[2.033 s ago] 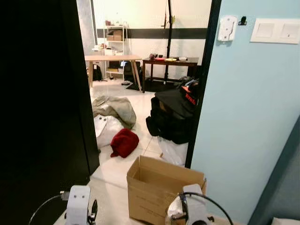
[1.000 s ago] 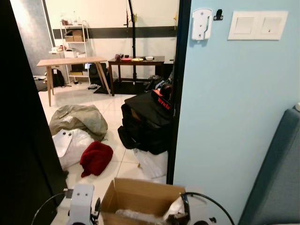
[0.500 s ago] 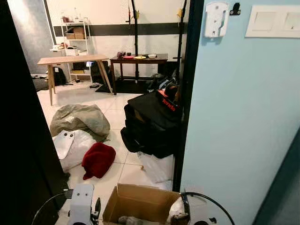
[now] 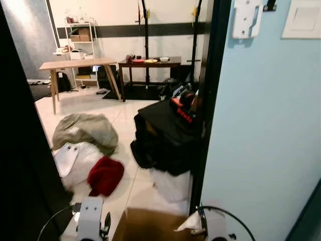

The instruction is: Clean up the room

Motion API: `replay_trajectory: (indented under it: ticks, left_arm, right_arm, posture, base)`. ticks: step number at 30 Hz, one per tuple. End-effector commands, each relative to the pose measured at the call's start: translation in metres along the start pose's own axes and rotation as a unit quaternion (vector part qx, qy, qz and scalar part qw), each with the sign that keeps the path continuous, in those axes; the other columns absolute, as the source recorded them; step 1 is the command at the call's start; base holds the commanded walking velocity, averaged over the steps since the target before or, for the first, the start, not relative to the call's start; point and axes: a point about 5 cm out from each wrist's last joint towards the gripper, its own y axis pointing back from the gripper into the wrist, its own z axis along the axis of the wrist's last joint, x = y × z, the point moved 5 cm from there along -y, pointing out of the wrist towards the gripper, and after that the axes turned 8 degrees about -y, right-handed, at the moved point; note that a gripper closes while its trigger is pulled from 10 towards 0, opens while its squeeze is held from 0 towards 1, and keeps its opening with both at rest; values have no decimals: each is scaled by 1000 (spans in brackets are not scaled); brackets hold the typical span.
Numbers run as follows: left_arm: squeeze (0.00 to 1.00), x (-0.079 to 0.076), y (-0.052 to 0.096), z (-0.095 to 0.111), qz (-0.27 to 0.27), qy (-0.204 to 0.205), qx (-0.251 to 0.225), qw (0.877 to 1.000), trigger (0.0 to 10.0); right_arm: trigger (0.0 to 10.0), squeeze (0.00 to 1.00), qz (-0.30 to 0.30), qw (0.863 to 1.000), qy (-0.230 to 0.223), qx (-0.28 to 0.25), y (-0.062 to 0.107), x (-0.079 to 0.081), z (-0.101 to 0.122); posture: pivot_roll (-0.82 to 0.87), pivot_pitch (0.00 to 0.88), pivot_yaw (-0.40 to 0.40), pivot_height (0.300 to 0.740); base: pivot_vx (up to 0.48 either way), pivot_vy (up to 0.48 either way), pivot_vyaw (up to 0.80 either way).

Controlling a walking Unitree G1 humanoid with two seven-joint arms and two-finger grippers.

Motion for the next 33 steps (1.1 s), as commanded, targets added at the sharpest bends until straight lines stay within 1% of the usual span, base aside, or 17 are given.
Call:
replay_trajectory:
  ticks: [1,6,9,12,17,19,22,25,28,33]
  left_arm:
    - [0,3,4,-16,1,-11,31,999,10000]
    - [0,1,5,-19,-3,-15,36,999,10000]
    - [0,1,5,-19,-4,-17,36,999,10000]
    - [0,1,4,-19,-3,-18,35,999,10000]
    - [0,0,3,-22,-9,-21,43,999,10000]
    - [0,0,2,-24,-12,-26,49,998,10000]
    - [0,-4,1,-32,-21,-33,72,997,10000]
    - [0,-4,1,-33,-21,-33,74,996,10000]
    - [0,-6,1,-36,-26,-24,82,996,10000]
    - [0,-7,2,-37,-27,-25,84,996,10000]
  right_arm:
    - [10000,0,5,1000,-7,20,3,6,-12]
    - [10000,0,6,1000,-5,24,3,6,-13]
    - [10000,0,9,999,1,36,3,7,-18]
    - [10000,0,16,998,16,56,3,9,-25]
    - [10000,0,20,997,28,67,2,10,-28]
    - [10000,0,19,997,29,66,1,10,-27]
    - [10000,0,19,997,34,63,-1,10,-24]
    - [10000,0,19,997,34,63,-1,10,-24]
    - [10000,0,17,997,34,63,-3,9,-22]
    - [10000,0,17,997,35,60,-5,10,-20]
  posture:
    - [-47,51,5,740]
    - [-46,52,3,740]
    - [-46,53,2,740]
    - [-45,53,1,740]
    - [-46,47,0,740]
    - [-47,45,1,740]
    - [-48,43,1,740]
    - [-48,43,1,740]
    - [-51,39,1,740]
    - [-49,35,-1,740]
  base:
    - [0,0,0]
    - [0,0,0]
    - [0,0,0]
    - [0,0,0]
    - [0,0,0]
    - [0,-480,0]
    - [0,-480,0]
    - [0,-480,0]
    - [0,0,0]
    - [0,0,0]
